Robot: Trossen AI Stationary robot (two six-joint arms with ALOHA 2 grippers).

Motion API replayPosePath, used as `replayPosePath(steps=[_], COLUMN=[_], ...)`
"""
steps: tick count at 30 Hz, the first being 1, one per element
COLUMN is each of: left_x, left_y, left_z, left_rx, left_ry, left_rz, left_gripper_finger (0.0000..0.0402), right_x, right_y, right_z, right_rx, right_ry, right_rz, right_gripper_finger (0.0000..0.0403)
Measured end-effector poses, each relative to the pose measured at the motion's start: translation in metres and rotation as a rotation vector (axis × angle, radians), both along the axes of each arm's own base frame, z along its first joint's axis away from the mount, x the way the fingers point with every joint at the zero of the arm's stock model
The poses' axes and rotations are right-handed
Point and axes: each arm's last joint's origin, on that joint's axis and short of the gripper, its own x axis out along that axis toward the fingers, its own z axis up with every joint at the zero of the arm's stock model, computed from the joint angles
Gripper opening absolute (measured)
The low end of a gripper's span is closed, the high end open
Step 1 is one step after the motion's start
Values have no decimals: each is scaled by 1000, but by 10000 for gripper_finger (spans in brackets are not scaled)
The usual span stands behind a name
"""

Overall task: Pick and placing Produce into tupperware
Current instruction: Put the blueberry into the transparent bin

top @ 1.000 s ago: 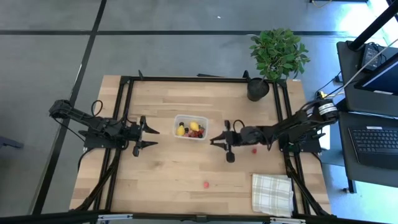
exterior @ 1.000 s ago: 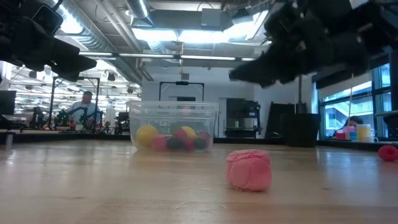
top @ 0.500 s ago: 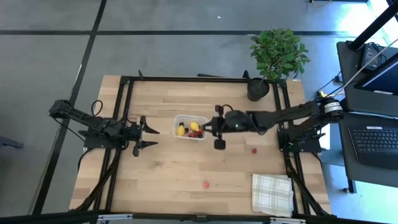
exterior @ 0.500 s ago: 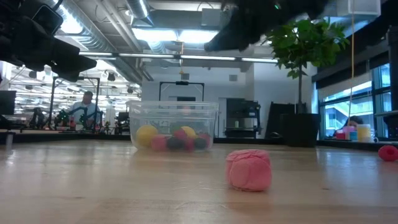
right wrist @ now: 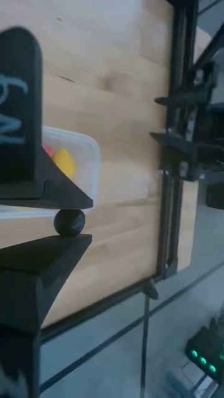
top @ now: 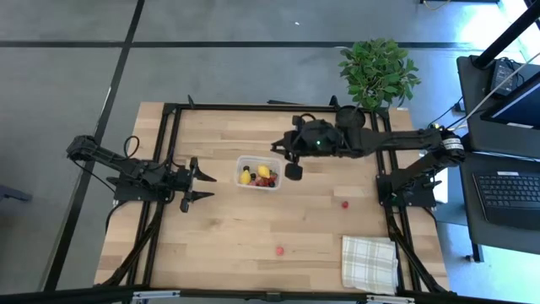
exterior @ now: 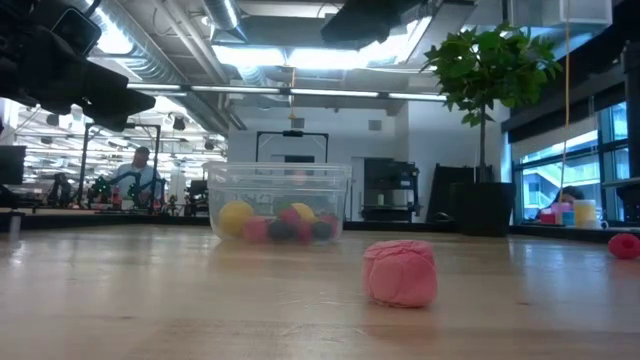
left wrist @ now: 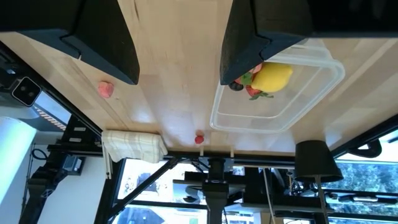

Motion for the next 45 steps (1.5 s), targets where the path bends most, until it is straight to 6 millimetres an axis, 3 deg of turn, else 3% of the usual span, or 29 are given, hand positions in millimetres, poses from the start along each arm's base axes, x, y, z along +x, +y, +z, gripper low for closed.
replayPosePath(steps=[9, 26, 35, 45], left_x=[0, 0, 0, 0], left_y=[0, 0, 0, 0], left_z=[0, 0, 0, 0], left_rx=[0, 0, 0, 0], left_ry=[0, 0, 0, 0], left_rz=[0, 0, 0, 0], left_gripper_finger=[218, 218, 218, 218], right_x=[22, 78, 82, 84], right_y=[-9, -21, -23, -22], right_z=[-15, -90, -129, -153], right_rx=[9, 137, 220, 260], right_ry=[89, 366, 520, 608], right_rz=[-23, 71, 82, 69], right_gripper_finger=[69, 68, 68, 68])
